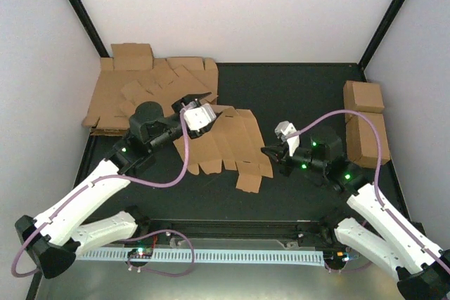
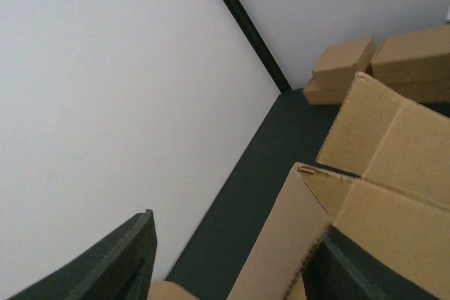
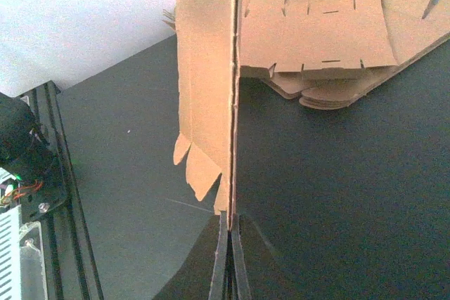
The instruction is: Fold the paper box
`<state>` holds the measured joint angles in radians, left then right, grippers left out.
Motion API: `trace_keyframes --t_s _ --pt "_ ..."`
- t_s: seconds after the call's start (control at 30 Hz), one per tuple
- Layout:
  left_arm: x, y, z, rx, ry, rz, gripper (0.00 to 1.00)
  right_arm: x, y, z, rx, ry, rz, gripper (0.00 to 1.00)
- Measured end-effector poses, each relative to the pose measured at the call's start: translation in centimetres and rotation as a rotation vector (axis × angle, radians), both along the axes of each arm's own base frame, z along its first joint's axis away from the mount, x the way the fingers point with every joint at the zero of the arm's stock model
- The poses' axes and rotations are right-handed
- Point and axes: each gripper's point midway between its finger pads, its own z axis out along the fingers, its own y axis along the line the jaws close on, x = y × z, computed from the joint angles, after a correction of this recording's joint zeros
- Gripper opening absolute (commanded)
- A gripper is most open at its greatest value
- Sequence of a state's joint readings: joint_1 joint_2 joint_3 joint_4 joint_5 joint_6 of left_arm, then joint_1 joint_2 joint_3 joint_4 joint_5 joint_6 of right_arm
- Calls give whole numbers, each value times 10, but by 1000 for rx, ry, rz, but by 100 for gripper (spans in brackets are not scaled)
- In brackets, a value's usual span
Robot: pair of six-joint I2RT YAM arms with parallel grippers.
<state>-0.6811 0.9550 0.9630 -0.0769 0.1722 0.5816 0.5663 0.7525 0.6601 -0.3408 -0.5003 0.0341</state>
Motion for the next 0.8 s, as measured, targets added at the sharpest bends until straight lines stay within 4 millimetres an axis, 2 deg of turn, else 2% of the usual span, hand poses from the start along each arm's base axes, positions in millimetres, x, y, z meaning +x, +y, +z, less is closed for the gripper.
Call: trace_keyframes --t_s 0.07,0.3,0.33,0.43,0.57,0.73,0.8 --pt "3 -3 0 12 1 -1 47 0 1 2 1 -5 5 2" --pt "9 -8 -9 56 11 -4 4 0 4 4 -4 -3 26 2" --pt "10 -9 -10 61 12 -6 2 0 4 5 -4 -6 30 2" --pt "11 -10 -12 81 13 -12 1 0 5 8 -9 -14 35 8" --pt "12 -9 -11 77 39 3 1 1 5 9 -15 -21 38 28" --pt "17 -3 10 -5 126 55 2 4 3 18 -27 -41 23 40" --pt "14 -1 18 -39 161 64 2 7 -1 25 -30 -61 -9 52"
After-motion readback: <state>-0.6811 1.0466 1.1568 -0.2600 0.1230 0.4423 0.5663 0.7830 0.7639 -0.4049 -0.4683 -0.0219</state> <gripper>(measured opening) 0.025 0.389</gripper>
